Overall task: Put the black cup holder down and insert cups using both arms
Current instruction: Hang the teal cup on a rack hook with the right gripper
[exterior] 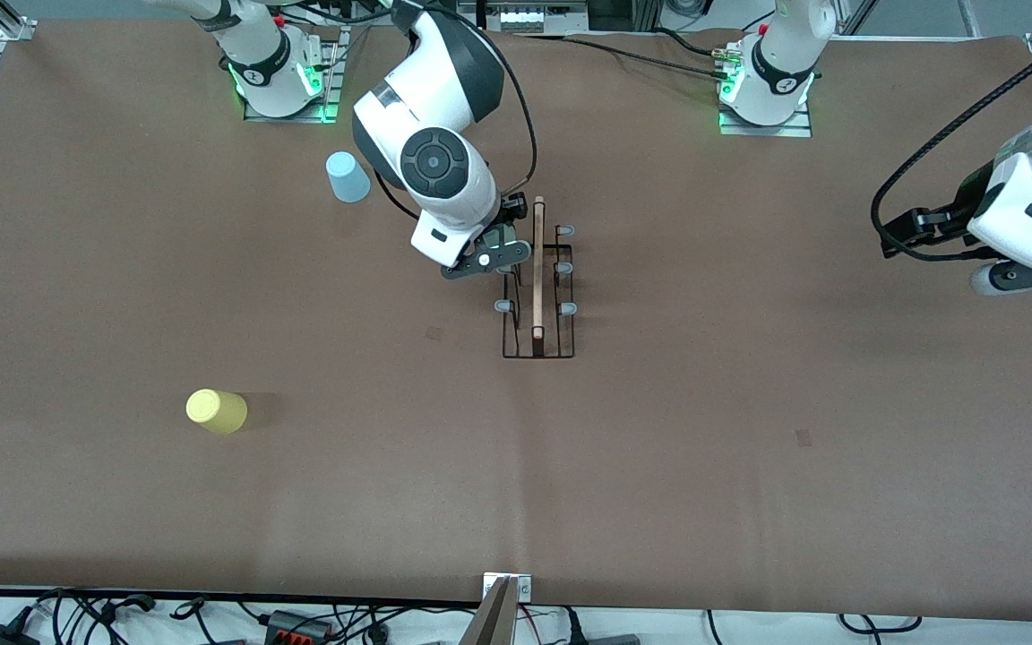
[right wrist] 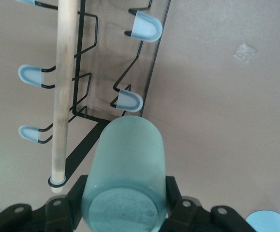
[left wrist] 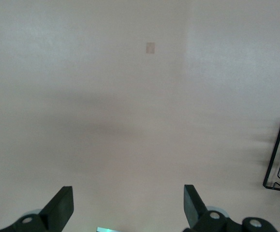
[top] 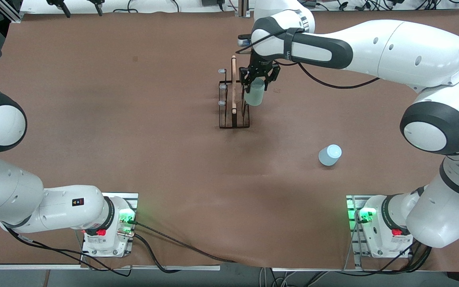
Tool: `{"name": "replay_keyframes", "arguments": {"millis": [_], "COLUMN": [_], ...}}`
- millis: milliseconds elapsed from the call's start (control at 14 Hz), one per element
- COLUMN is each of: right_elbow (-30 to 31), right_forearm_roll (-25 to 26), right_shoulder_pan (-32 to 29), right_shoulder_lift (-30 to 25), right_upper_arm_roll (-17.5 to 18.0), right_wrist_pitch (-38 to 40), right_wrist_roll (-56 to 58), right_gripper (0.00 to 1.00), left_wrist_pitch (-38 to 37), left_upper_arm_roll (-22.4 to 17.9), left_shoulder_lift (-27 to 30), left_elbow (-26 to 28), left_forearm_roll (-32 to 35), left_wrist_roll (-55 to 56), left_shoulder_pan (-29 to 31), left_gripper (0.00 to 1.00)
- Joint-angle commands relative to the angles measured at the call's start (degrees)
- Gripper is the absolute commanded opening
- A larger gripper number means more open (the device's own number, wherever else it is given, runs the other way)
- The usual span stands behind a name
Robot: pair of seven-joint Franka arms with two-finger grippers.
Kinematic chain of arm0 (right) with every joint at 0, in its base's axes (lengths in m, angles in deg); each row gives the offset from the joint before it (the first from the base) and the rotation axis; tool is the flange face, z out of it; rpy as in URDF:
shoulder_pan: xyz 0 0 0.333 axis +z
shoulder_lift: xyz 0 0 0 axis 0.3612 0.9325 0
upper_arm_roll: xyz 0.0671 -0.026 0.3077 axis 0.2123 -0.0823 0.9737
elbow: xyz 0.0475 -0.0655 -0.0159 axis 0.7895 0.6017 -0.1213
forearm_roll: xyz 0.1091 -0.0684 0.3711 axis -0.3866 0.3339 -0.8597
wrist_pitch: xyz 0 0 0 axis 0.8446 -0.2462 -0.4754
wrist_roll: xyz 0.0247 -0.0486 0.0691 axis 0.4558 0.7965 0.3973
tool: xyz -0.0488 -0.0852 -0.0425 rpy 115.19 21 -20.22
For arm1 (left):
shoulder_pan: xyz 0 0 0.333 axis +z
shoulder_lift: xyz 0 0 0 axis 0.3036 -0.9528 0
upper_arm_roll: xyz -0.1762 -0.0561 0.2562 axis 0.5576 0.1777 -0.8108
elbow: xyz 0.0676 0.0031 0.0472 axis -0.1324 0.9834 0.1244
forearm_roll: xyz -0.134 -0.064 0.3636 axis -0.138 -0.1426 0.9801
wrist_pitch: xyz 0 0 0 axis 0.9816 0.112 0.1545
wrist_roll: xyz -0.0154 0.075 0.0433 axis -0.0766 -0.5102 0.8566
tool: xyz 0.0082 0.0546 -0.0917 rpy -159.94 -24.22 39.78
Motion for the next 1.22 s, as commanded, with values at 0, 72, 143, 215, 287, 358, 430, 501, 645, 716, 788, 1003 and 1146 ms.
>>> {"name": "replay_keyframes", "arguments": {"millis": [0, 72, 143, 215, 287, 358, 430, 501, 645, 716, 788, 1003, 1146], "right_elbow": [-1.4, -1.4, -1.4, -1.4, -1.5, -1.5, -1.5, -1.5, -1.5, -1.5, -1.5, -2.2, -5.8], "right_forearm_roll": [-1.3, -1.3, -1.3, -1.2, -1.2, -1.2, -1.2, -1.2, -1.1, -1.0, -1.1, -1.2, -1.4], "right_shoulder_pan": [1.4, 1.5, 1.5, 1.5, 1.6, 1.7, 2.0, 2.3, 2.5, 2.6, 2.7, 2.6, 2.1], "right_shoulder_lift": [1.8, 1.9, 2.1, 2.4, 3.0, 3.4, 3.8, 4.4, 5.2, 5.4, 5.5, 5.2, 5.1], "right_upper_arm_roll": [-0.5, -0.5, -0.5, -0.5, -0.5, -0.5, -0.5, -0.5, -0.5, -0.6, -0.6, -0.6, -0.7], "right_wrist_pitch": [0.0, 0.0, 0.0, 0.0, -0.1, -0.7, -1.4, -1.9, -2.2, -2.4, -2.9, -2.8, -1.2], "right_wrist_roll": [-1.1, -1.0, -1.0, -0.9, -0.9, -0.9, -0.9, -0.9, -0.9, -0.9, -0.9, -2.7, -6.3], "right_gripper": [0.31, 0.31, 0.31, 0.31, 0.31, 0.32, 0.32, 0.32, 0.32, 0.32, 0.34, 1.00, 1.00], "left_wrist_pitch": [4.7, 4.1, 2.7, 1.3, 1.0, 0.9, 1.4, 1.7, 1.7, 1.7, 1.7, 1.0, 1.1], "left_upper_arm_roll": [-7.7, -9.4, -10.2, -10.3, -10.3, -10.4, -10.4, -10.4, -10.4, -10.4, -10.4, -10.0, -9.9], "left_shoulder_lift": [4.7, 4.9, 4.9, 5.1, 5.5, 5.6, 5.6, 5.6, 5.1, 5.1, 5.1, 5.2, 5.1], "left_elbow": [6.8, 6.9, 6.8, 6.6, 6.8, 6.9, 7.0, 6.9, 6.4, 6.3, 6.2, 6.2, 6.2], "left_forearm_roll": [-1.8, -1.8, -1.8, -1.9, -1.8, -1.8, -2.2, -3.8, -4.6, -4.9, -4.9, -5.0, -5.4], "left_wrist_roll": [-9.8, -10.5, -9.9, -9.2, -9.2, -9.1, -9.2, -9.0, -8.9, -8.2, -7.0, -5.7, -5.7], "left_shoulder_pan": [-3.1, -4.9, -6.0, -6.5, -6.6, -6.7, -6.7, -6.5, -5.6, -5.6, -5.6, -5.6, -5.6], "left_gripper": [1.00, 1.00, 1.00, 1.00, 1.00, 1.00, 1.00, 1.00, 1.00, 1.00, 1.00, 1.00, 1.00]}}
